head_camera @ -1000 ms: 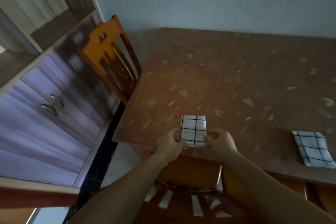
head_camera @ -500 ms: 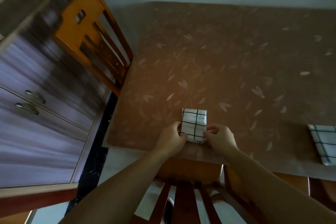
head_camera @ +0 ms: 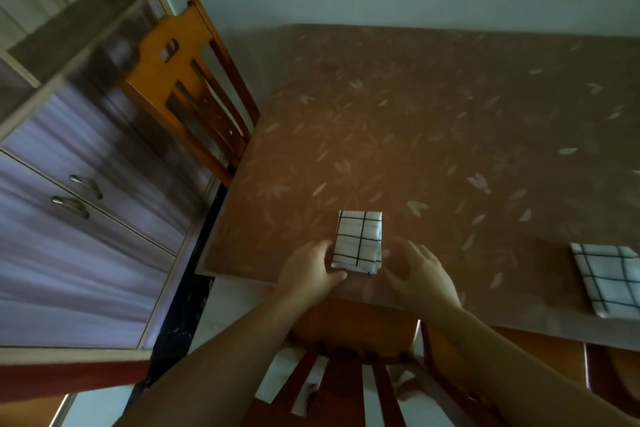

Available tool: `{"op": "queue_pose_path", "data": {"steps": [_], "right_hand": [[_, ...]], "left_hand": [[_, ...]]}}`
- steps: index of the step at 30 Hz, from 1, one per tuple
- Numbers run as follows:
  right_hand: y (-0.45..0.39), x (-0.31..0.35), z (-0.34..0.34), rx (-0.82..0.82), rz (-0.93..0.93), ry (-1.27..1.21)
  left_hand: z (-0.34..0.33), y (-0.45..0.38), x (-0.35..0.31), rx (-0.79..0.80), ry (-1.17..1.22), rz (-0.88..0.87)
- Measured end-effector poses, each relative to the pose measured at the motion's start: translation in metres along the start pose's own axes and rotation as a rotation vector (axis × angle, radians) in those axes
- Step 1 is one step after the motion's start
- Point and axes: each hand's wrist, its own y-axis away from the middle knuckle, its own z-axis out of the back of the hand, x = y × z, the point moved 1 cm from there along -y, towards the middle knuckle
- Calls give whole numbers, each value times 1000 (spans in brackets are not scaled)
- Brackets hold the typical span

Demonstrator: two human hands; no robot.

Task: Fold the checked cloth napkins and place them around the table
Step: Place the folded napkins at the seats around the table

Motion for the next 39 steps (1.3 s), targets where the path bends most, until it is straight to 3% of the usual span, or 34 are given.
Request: {"op": "queue_pose_path", "data": {"steps": [3,7,17,39], "right_hand": [[-2,6,-21,21,150,172],[-9,6,-33,-18,135,275],[-2,-11,-37,-300,202,248],[4,4,-59,-250,242,206]], "left_hand": [[-15,0,7,-68,34,-83],[-21,-2,13,-161,66,-155],[-35,-11,1,-154,73,-239],[-28,12,32,-179,108,-237]]}}
